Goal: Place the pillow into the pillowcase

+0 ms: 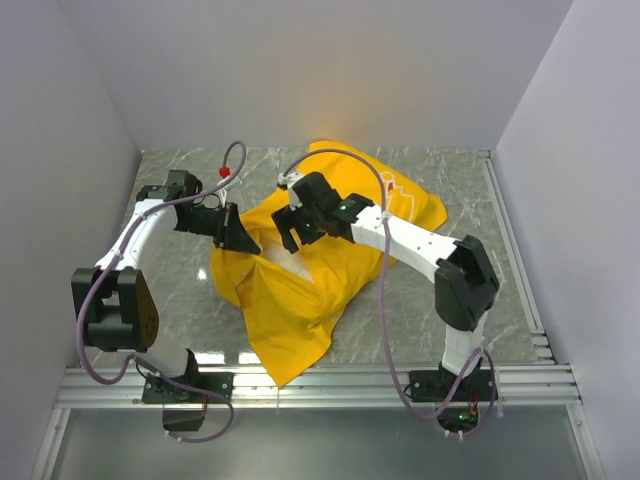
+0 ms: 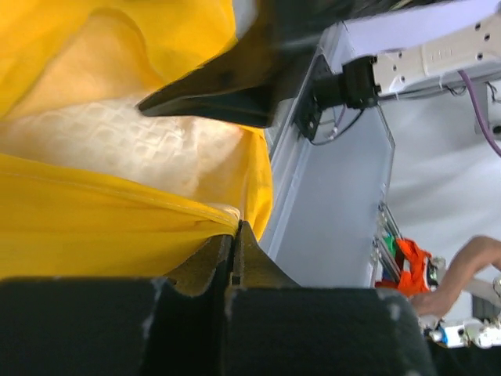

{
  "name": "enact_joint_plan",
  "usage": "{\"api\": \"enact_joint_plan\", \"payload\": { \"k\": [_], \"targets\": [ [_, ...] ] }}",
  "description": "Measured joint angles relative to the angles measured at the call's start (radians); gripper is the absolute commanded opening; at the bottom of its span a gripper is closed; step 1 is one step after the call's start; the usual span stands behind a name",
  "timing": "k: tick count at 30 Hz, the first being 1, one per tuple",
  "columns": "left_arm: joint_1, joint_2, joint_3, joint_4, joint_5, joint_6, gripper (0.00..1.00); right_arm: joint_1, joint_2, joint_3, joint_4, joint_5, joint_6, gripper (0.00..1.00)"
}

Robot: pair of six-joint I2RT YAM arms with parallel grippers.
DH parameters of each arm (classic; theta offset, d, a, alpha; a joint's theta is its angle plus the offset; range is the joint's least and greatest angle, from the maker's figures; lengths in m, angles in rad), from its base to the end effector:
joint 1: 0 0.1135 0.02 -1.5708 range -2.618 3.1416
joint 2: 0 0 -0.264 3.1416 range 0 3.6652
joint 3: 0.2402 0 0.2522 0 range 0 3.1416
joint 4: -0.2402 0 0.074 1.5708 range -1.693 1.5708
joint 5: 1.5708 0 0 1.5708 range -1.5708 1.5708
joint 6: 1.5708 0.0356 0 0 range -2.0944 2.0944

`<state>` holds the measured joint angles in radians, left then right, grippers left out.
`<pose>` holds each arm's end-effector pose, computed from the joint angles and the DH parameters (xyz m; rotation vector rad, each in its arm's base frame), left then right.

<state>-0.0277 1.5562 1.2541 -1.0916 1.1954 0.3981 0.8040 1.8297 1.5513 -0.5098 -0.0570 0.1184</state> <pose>0.2822 -0.0410 0.2762 0.6308 2.2505 -1.5229 0.2878 0.3016 0.2814 -0.8392 2.2670 0.5055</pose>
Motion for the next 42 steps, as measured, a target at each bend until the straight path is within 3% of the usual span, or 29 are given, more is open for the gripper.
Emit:
{"api": "enact_joint_plan", "payload": {
  "k": [1, 4, 5, 10, 16, 21, 25, 26, 29, 30, 31, 37, 42],
  "targets": [
    [0.0, -0.011, -0.003, 0.026, -0.009, -0.03, 0.01, 0.0, 0.026, 0.013, 0.0, -0.007, -0.003, 0.74],
    [0.0, -0.042, -0.01, 0.095, -0.031, -0.108, 0.01, -0.001, 0.1, 0.021, -0.01, -0.019, -0.014, 0.39],
    [0.0, -0.051, -0.013, 0.12, -0.04, -0.134, 0.01, -0.002, 0.116, 0.02, -0.018, -0.019, -0.013, 0.0],
    [0.0, -0.113, -0.057, 0.233, -0.115, -0.266, 0.0, -0.034, 0.102, -0.001, -0.048, -0.053, -0.005, 0.0],
    [-0.003, -0.248, -0.165, 0.475, -0.242, -0.568, 0.0, -0.072, -0.198, -0.109, -0.044, -0.144, 0.018, 0.0],
    [-0.111, -0.282, -0.28, 0.763, -0.417, -0.796, 0.03, -0.064, -0.309, -0.101, 0.013, -0.211, 0.072, 0.0],
    [-0.24, -0.142, -0.27, 0.909, -0.513, -0.862, 0.4, -0.059, -0.237, -0.098, 0.033, -0.278, 0.15, 0.0],
    [-0.251, -0.105, -0.253, 0.909, -0.521, -0.86, 0.46, -0.058, -0.212, -0.098, 0.037, -0.292, 0.169, 0.0],
    [-0.216, -0.04, -0.174, 0.834, -0.5, -0.82, 0.66, -0.058, -0.152, -0.097, 0.059, -0.311, 0.219, 0.0],
    [-0.176, -0.038, -0.141, 0.794, -0.475, -0.791, 0.83, -0.058, -0.14, -0.097, 0.069, -0.312, 0.235, 0.0],
    [-0.142, -0.047, -0.121, 0.769, -0.457, -0.763, 0.93, -0.058, -0.132, -0.097, 0.082, -0.313, 0.25, 0.0],
    [0.202, -0.219, -0.058, 0.508, -0.358, -0.554, 0.97, -0.051, -0.065, -0.05, 0.151, -0.351, 0.334, 0.0],
    [0.254, -0.285, -0.079, 0.357, -0.415, -0.418, 0.99, -0.009, 0.047, 0.006, 0.189, -0.367, 0.365, 0.0]
  ]
}}
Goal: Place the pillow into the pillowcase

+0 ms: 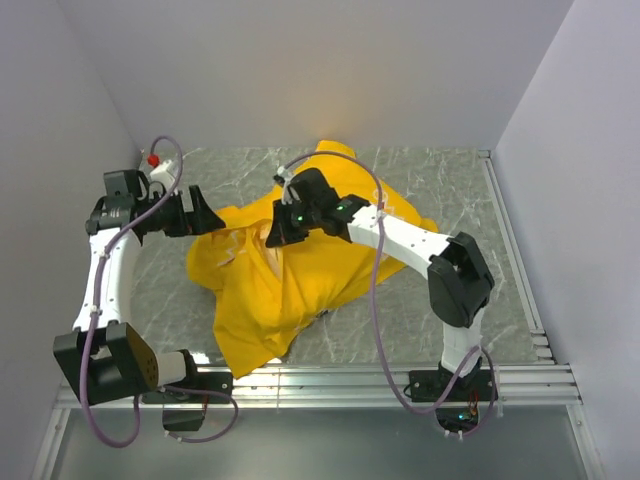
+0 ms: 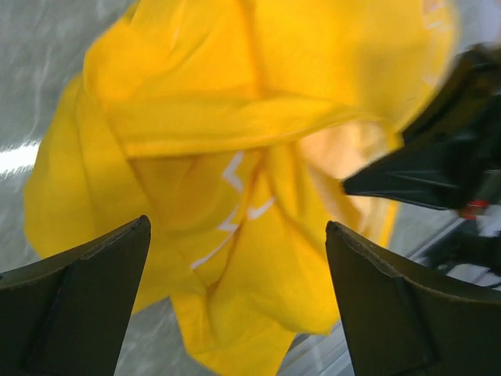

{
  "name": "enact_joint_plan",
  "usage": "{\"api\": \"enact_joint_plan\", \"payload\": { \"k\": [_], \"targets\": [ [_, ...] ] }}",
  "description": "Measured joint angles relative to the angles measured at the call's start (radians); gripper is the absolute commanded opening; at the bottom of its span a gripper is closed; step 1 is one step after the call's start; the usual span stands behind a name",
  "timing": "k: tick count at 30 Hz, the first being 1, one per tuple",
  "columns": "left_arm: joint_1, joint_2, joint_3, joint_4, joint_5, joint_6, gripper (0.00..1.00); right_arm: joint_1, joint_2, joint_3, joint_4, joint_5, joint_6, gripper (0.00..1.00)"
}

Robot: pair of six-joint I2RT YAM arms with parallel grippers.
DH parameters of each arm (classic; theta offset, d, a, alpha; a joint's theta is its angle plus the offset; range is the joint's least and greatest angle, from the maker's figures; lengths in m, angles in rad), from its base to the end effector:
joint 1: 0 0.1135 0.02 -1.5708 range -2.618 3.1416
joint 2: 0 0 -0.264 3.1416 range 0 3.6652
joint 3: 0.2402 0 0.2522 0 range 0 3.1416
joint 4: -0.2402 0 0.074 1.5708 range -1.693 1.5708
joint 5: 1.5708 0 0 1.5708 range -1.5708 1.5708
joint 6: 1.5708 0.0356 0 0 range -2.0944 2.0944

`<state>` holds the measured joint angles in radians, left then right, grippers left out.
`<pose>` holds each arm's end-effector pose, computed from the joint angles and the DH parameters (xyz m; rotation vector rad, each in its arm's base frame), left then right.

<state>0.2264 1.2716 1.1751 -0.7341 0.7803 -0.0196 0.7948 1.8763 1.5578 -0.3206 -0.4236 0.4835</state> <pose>0.2578 0.0337 0.3286 0.0789 2.2395 -0.8165 0.2951 0.3216 0.2821 -0.6257 2.3211 1.1292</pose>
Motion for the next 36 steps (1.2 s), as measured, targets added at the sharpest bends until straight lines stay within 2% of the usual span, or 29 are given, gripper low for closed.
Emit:
{"api": "enact_joint_plan", "payload": {
  "k": [3, 7, 12, 13, 14, 16, 20, 23, 24, 25, 26, 28, 30, 33, 34, 36],
  "targets": [
    [-0.008, 0.023, -0.059, -0.035, -0.129, 0.044, 0.96, 0.033, 0.028, 0.013, -0.003, 0.002, -0.003, 0.0],
    [-0.007, 0.101, -0.117, -0.022, -0.312, 0.063, 0.83, 0.073, 0.031, 0.017, -0.011, 0.008, -0.033, 0.0],
    [-0.007, 0.184, -0.145, 0.042, -0.449, 0.079, 0.44, 0.126, 0.076, 0.026, -0.046, 0.014, -0.11, 0.0],
    [-0.007, 0.209, -0.132, 0.049, -0.468, 0.083, 0.3, 0.135, 0.091, 0.024, -0.055, 0.013, -0.12, 0.0],
    [-0.007, 0.238, -0.107, 0.051, -0.481, 0.086, 0.22, 0.143, 0.103, 0.016, -0.059, 0.014, -0.13, 0.0],
    [-0.006, 0.31, -0.026, 0.056, -0.499, 0.107, 0.12, 0.15, 0.113, -0.009, -0.068, 0.018, -0.141, 0.0],
    [-0.005, 0.431, 0.185, 0.06, -0.473, 0.138, 0.0, 0.143, 0.111, -0.029, -0.074, 0.058, -0.142, 0.0],
    [-0.012, 0.485, 0.315, 0.053, -0.394, 0.157, 0.01, 0.11, 0.089, -0.029, -0.054, 0.067, -0.126, 0.0],
    [-0.017, 0.497, 0.346, 0.052, -0.37, 0.162, 0.07, 0.089, 0.079, -0.029, -0.048, 0.065, -0.12, 0.0],
    [-0.028, 0.513, 0.38, 0.048, -0.349, 0.171, 0.4, 0.063, 0.066, -0.029, -0.045, 0.062, -0.113, 0.0],
    [-0.038, 0.527, 0.41, 0.048, -0.339, 0.186, 0.54, 0.036, 0.053, -0.028, -0.042, 0.058, -0.107, 0.0],
    [-0.053, 0.554, 0.466, 0.05, -0.331, 0.189, 0.69, -0.01, 0.029, -0.023, -0.048, 0.045, -0.1, 0.0],
    [-0.056, 0.564, 0.496, 0.051, -0.305, 0.184, 0.69, -0.043, 0.016, -0.008, -0.057, 0.037, -0.098, 0.0],
    [-0.017, 0.547, 0.5, 0.048, -0.211, 0.183, 0.61, -0.06, 0.002, 0.008, -0.063, 0.033, -0.095, 0.0],
    [0.001, 0.532, 0.486, 0.05, -0.177, 0.186, 0.55, -0.06, -0.002, 0.008, -0.063, 0.027, -0.094, 0.0],
    [0.034, 0.472, 0.43, 0.033, -0.105, 0.199, 0.53, -0.058, -0.003, 0.008, -0.063, 0.012, -0.085, 0.0]
  ]
}}
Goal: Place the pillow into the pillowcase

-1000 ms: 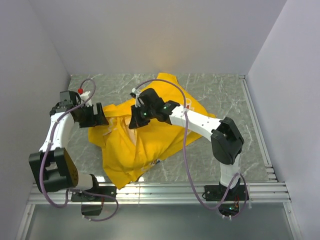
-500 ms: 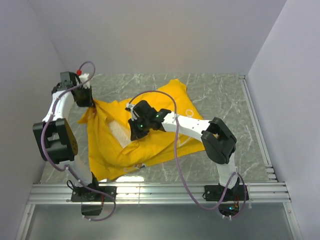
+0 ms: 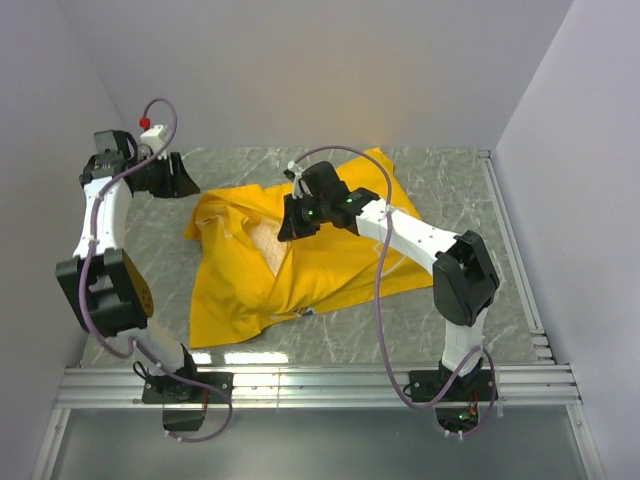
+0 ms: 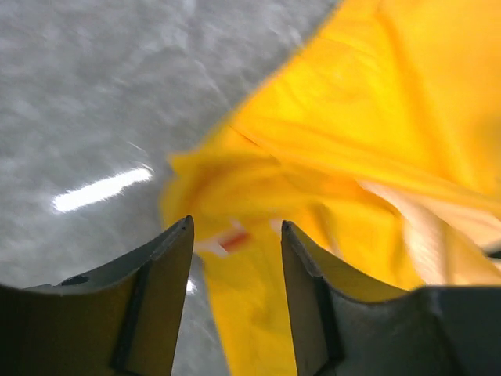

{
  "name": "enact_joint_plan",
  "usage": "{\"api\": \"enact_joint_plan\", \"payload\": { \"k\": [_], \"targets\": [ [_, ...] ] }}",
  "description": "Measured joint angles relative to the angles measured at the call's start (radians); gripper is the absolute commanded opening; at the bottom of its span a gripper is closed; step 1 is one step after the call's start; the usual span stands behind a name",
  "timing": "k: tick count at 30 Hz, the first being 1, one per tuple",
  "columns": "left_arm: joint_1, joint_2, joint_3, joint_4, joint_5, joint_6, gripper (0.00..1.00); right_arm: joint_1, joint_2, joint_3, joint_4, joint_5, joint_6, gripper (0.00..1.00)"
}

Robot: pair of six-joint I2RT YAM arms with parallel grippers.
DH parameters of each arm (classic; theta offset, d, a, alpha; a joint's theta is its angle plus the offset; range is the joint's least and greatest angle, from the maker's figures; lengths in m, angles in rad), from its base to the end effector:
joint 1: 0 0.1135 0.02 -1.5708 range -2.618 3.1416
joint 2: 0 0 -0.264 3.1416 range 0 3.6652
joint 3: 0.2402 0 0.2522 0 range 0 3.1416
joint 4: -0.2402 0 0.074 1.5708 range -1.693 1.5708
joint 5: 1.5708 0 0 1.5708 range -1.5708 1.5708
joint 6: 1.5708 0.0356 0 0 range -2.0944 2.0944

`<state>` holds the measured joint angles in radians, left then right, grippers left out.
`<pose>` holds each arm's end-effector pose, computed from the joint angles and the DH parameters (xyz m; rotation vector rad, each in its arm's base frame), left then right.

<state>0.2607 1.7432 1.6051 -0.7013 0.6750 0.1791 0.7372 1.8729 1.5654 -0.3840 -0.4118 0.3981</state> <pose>0.3769 0.0775 0.3235 0.2087 2.2429 -0.5781 0.3105 0.3012 0.2806 -0.6399 2.3350 1.0336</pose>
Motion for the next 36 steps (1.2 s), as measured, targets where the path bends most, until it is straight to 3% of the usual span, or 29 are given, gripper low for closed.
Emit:
{"api": "enact_joint_plan", "payload": {
  "k": [5, 7, 11, 15, 19, 23, 29, 34, 36],
  "targets": [
    [-0.056, -0.205, -0.222, -0.024, 0.116, 0.008, 0.55, 0.0, 0.001, 0.005, -0.004, -0.035, 0.021, 0.0],
    [-0.132, -0.264, -0.344, 0.015, 0.142, -0.028, 0.45, 0.0, 0.002, 0.011, -0.006, -0.049, 0.029, 0.0],
    [-0.297, -0.265, -0.578, 0.18, 0.14, -0.203, 0.39, -0.001, 0.002, 0.014, -0.006, -0.074, 0.037, 0.0],
    [-0.426, -0.157, -0.647, 0.428, 0.164, -0.417, 0.42, -0.001, 0.002, 0.011, 0.004, -0.111, 0.048, 0.0],
    [-0.495, -0.128, -0.662, 0.658, 0.214, -0.588, 0.57, -0.009, -0.011, -0.003, 0.003, -0.14, 0.059, 0.0],
    [-0.45, -0.217, -0.662, 0.615, 0.25, -0.548, 0.66, -0.011, -0.039, -0.009, 0.031, -0.166, 0.069, 0.0],
    [-0.205, -0.423, -0.566, 0.264, 0.341, -0.266, 0.7, 0.0, -0.048, -0.017, 0.048, -0.192, 0.082, 0.0],
    [0.001, -0.434, -0.514, 0.024, 0.37, -0.051, 0.7, 0.01, -0.009, -0.016, 0.062, -0.211, 0.094, 0.01],
    [0.059, -0.407, -0.514, -0.01, 0.321, -0.031, 0.71, 0.024, 0.014, -0.003, 0.072, -0.211, 0.099, 0.08]
  ]
}}
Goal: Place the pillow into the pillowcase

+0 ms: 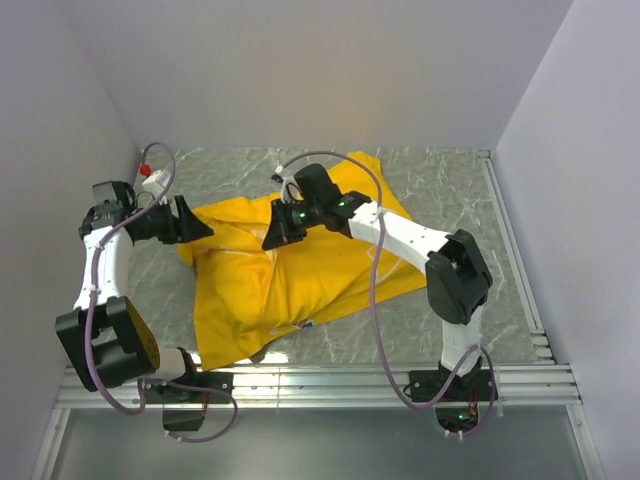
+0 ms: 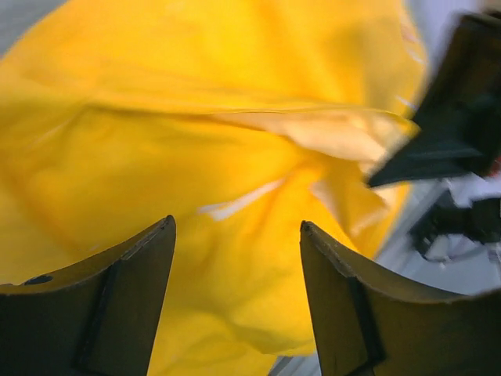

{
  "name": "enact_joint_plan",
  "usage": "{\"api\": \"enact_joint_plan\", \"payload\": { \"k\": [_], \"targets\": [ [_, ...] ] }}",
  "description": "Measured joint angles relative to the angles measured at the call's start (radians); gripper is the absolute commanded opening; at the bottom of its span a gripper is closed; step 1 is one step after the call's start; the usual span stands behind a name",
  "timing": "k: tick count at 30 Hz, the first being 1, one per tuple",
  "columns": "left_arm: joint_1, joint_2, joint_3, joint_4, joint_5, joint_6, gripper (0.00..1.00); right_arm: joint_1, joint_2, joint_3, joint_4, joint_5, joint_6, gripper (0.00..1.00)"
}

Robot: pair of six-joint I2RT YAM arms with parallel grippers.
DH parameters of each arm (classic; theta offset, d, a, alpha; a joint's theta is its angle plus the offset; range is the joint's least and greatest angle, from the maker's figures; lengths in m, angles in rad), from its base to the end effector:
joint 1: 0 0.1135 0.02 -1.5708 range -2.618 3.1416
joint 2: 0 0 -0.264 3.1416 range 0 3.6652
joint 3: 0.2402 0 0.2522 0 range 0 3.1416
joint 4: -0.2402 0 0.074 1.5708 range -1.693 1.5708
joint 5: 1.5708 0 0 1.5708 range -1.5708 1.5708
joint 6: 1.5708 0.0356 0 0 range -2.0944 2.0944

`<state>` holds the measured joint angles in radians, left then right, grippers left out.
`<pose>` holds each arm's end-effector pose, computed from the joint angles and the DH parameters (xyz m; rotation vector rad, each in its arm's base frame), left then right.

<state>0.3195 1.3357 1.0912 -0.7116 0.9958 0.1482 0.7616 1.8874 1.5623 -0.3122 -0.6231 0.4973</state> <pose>0.2605 0.0547 0.2929 0.1861 2.1785 -0.9809 0.3014 0.3160 0.2818 -0.7009 2.3233 1.3341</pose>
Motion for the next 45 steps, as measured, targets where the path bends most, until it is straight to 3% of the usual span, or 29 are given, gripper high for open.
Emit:
{"api": "enact_joint_plan", "payload": {
  "k": [2, 3, 6, 9, 12, 16, 20, 23, 27, 29, 32, 35, 39, 42, 45],
  "targets": [
    [0.041, 0.023, 0.0, -0.011, -0.086, 0.022, 0.78, 0.025, 0.037, 0.026, 0.013, -0.003, 0.0, 0.13],
    [0.05, 0.029, 0.0, -0.011, -0.133, 0.034, 0.84, 0.039, 0.056, 0.042, 0.014, -0.002, -0.002, 0.28],
    [0.029, 0.033, -0.01, 0.019, -0.316, 0.057, 0.85, 0.109, 0.163, 0.133, 0.009, -0.028, -0.013, 0.56],
    [-0.011, 0.083, -0.021, 0.086, -0.495, 0.076, 0.81, 0.166, 0.257, 0.181, -0.002, -0.078, -0.018, 0.75],
    [-0.029, 0.229, 0.023, 0.153, -0.616, 0.072, 0.68, 0.162, 0.246, 0.115, -0.019, -0.11, -0.026, 0.86],
    [-0.03, 0.538, 0.275, 0.175, -0.68, 0.049, 0.57, 0.035, 0.132, 0.05, -0.103, -0.091, -0.103, 0.87],
    [-0.053, 0.824, 0.663, 0.167, -0.678, 0.006, 0.62, -0.132, -0.022, 0.006, -0.172, 0.049, -0.228, 0.85],
    [-0.1, 0.908, 0.836, 0.18, -0.69, -0.017, 0.7, -0.199, -0.098, -0.051, -0.191, 0.147, -0.303, 0.84],
    [-0.163, 0.896, 0.912, 0.158, -0.66, -0.035, 0.75, -0.193, -0.059, -0.111, -0.208, 0.22, -0.384, 0.83],
    [-0.179, 0.831, 0.865, 0.129, -0.624, -0.029, 0.77, -0.19, 0.009, -0.13, -0.219, 0.251, -0.41, 0.83],
    [-0.162, 0.633, 0.656, 0.055, -0.578, -0.01, 0.77, -0.213, 0.089, -0.165, -0.202, 0.251, -0.422, 0.82],
    [-0.11, 0.383, 0.452, -0.085, -0.549, 0.051, 0.76, -0.285, 0.089, -0.177, -0.185, 0.141, -0.401, 0.81],
    [-0.081, 0.161, 0.312, -0.24, -0.521, 0.161, 0.71, -0.408, 0.052, -0.246, -0.163, 0.057, -0.386, 0.81],
    [-0.128, 0.135, 0.237, -0.304, -0.486, 0.222, 0.67, -0.455, -0.01, -0.323, -0.157, 0.026, -0.38, 0.82],
    [-0.188, 0.227, 0.17, -0.306, -0.448, 0.233, 0.64, -0.454, -0.046, -0.359, -0.158, 0.014, -0.371, 0.82]
  ]
}}
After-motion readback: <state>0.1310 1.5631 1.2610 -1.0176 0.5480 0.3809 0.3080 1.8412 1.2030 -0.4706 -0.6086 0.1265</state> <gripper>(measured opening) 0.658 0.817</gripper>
